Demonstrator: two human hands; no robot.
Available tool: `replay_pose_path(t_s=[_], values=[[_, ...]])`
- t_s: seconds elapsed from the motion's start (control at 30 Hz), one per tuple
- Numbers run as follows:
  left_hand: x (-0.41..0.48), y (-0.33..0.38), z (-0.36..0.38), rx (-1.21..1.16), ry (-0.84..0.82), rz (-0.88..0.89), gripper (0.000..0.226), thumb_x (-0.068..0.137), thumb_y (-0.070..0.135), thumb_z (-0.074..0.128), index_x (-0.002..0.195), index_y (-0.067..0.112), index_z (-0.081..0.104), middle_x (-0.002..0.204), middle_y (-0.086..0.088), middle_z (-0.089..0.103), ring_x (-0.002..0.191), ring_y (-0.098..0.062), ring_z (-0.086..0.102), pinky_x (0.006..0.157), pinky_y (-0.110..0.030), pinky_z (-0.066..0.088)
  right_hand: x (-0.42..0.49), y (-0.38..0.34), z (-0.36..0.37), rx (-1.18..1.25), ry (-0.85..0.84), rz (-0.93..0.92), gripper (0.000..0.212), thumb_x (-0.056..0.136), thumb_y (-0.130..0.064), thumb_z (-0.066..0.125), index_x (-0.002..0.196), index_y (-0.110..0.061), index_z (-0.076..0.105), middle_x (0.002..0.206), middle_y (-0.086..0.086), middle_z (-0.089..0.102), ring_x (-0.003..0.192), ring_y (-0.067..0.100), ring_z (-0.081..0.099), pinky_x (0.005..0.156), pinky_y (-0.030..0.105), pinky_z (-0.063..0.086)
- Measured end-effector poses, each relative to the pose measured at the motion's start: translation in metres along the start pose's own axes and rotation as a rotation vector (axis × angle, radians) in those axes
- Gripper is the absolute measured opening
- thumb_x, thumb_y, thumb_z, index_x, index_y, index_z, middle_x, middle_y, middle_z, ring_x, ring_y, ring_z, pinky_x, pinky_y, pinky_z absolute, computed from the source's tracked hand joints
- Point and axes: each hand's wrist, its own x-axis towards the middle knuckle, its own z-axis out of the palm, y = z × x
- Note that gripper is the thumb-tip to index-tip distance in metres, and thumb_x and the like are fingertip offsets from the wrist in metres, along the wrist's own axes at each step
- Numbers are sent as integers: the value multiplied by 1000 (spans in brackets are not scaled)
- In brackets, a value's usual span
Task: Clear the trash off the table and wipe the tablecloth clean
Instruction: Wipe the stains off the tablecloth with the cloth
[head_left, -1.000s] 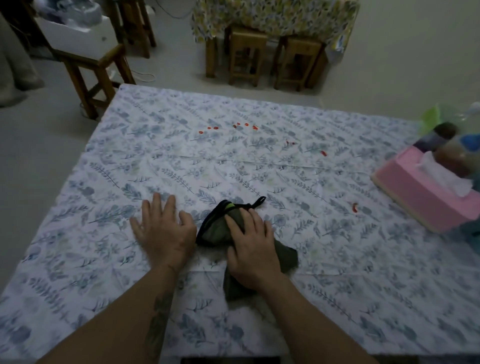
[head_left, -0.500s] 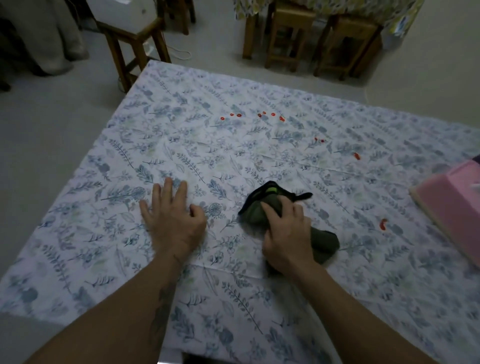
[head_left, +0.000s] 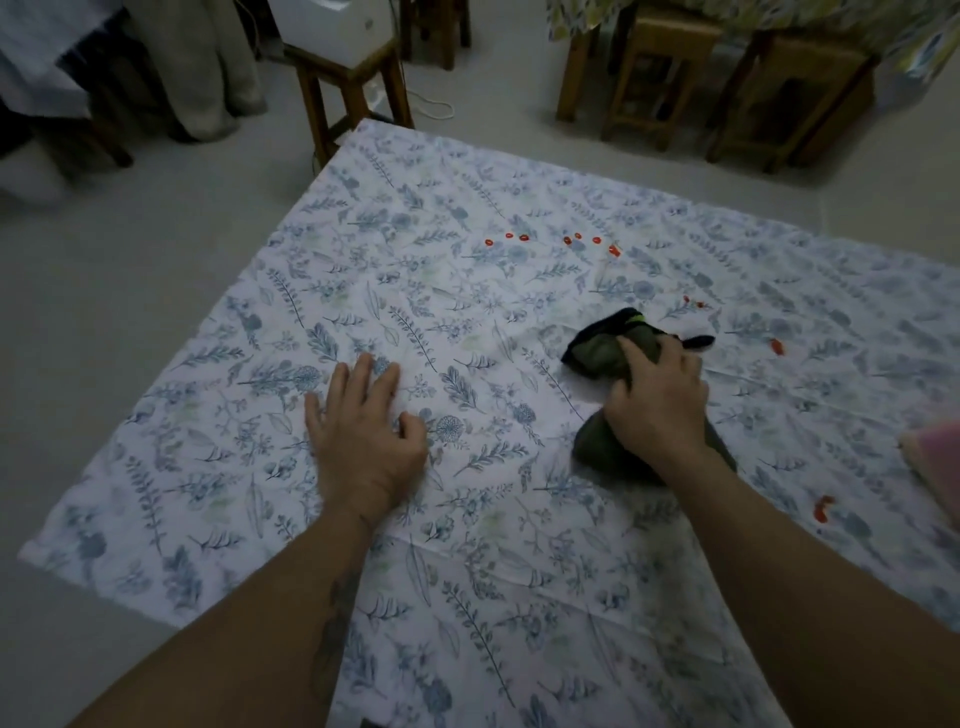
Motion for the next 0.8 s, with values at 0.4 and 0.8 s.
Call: replay_pose_path(t_s=[0.4,0.8], values=[[64,-21,-30,-128,-28,43,53,78,45,38,117,22,66,115,1,59,111,-25,51,91,-44,35,-22,-112,10,128,-178,-438,49,88,-29,46,136,-25,52,142,2,43,119,27,39,98,43,44],[223,-84,-29,-134,57,72,58,85,29,38,136,15,60,150,-7,50,138,-26,44,111,-47,29,37,-229,57,79,-117,-563,59,75,-22,66,133,-18,56,151,17,40,131,40,41,107,55,38]])
